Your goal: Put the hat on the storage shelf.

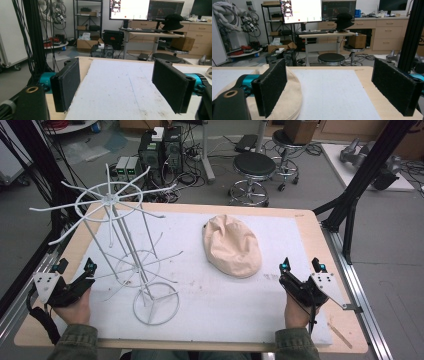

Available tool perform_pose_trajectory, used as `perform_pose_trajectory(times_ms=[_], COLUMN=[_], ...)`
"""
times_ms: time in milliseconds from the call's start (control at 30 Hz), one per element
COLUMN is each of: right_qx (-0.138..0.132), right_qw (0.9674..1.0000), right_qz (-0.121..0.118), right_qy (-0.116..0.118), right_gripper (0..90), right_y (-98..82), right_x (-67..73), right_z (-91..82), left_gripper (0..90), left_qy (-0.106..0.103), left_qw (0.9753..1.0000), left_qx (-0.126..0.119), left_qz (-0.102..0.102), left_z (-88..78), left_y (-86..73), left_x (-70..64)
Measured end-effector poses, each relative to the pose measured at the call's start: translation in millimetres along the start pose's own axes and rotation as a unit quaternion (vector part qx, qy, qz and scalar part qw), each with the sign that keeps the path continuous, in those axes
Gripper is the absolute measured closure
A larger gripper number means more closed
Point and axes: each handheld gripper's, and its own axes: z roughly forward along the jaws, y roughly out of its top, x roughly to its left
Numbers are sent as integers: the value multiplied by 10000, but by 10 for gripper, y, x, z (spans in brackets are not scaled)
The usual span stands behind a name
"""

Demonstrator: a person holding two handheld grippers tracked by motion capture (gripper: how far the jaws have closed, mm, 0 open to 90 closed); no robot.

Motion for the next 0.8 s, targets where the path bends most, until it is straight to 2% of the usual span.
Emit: perform_pose_trajectory(times_ms=[800], right_qx=[9], right_qw=[10000], right_qz=[-4], right_qy=[8], right_gripper=[121], right_y=[-3], right_x=[3], right_z=[2], left_gripper=[231], left_qy=[4], left_qw=[10000], left_qx=[5], left_qz=[-76], left_z=[-5], left_y=[-3], left_x=[9])
